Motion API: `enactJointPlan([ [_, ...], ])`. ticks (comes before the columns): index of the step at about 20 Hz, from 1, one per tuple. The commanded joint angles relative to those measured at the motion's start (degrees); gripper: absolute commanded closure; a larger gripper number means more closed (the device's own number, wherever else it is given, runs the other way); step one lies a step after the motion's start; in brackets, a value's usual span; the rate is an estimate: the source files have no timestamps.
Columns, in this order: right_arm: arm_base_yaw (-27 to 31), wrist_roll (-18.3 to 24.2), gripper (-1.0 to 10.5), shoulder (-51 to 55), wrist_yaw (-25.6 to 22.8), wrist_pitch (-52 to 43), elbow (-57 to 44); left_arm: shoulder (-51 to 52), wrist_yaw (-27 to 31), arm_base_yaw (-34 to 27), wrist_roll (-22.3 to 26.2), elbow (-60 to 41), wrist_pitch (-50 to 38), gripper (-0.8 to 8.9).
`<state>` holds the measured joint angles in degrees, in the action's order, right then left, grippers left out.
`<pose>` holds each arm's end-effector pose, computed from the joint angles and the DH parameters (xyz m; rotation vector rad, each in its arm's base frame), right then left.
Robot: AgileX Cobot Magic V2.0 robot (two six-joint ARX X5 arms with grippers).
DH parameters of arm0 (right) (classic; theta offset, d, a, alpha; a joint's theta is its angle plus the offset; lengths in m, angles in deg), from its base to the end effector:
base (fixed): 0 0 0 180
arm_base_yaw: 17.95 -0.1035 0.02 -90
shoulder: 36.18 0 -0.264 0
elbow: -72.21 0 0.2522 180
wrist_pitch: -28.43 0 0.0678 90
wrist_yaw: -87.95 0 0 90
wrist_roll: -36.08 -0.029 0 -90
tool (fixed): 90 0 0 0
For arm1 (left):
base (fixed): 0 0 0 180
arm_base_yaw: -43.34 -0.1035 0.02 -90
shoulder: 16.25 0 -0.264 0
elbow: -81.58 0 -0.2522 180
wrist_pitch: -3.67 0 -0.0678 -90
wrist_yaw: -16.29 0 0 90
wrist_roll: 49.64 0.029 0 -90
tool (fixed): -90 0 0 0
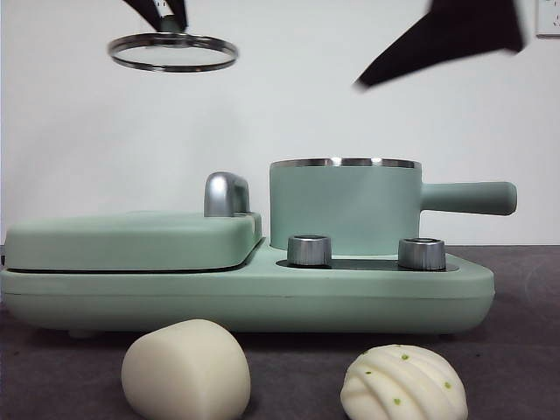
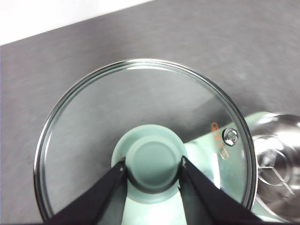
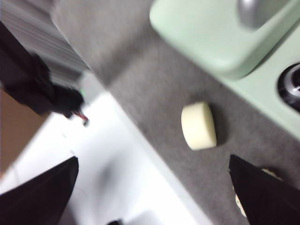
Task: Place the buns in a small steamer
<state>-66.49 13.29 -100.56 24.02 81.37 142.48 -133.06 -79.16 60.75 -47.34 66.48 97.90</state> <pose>0.1365 0.1738 0.2987 0.1494 1.0867 1.0291 0.3565 -0.1147 0.4571 0.1219 0.7986 -0.3933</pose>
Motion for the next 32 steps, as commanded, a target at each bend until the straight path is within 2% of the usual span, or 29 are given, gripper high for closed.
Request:
enactJointPlan([
  [1, -5.7, -0.1, 4.3, -6.0, -5.9, -0.3, 2.6, 0.4, -0.1, -1.3, -0.7, 2.2, -0.5, 7.04],
  [4, -11.1, 4.5, 4.3, -13.6, -12.1, -0.2, 4.8, 0.4, -0.1, -3.3, -1.7, 2.2, -0.4, 7.04],
  [8, -13.3, 10.2, 4.3, -21.7, -17.2, -0.7, 5.6, 0.4, -0.1, -5.0, -2.0, 2.2, -0.2, 7.04],
  [13, -13.3, 17.2, 4.3, -28.5, -17.5, -4.5, 5.6, 0.4, -0.1, -5.4, -2.6, 2.2, 0.2, 7.04],
  [17, -13.3, 18.0, 4.4, -31.8, -17.2, -8.2, 5.6, 0.4, -0.1, -5.4, -2.6, 2.2, 0.3, 7.05],
  [23, -13.3, 19.4, 6.7, -34.2, -17.2, -9.6, 5.6, 0.4, -0.1, -5.4, -3.0, 2.2, 0.4, 7.04],
  [27, -13.2, 20.0, 7.8, -34.4, -17.4, -9.6, 5.6, 0.4, -0.1, -5.5, -3.0, 2.2, 0.4, 7.04],
  [32, -13.2, 19.9, 8.0, -34.4, -17.3, -10.2, 6.4, 0.4, -0.1, -5.5, -3.0, 2.2, 0.6, 7.04],
])
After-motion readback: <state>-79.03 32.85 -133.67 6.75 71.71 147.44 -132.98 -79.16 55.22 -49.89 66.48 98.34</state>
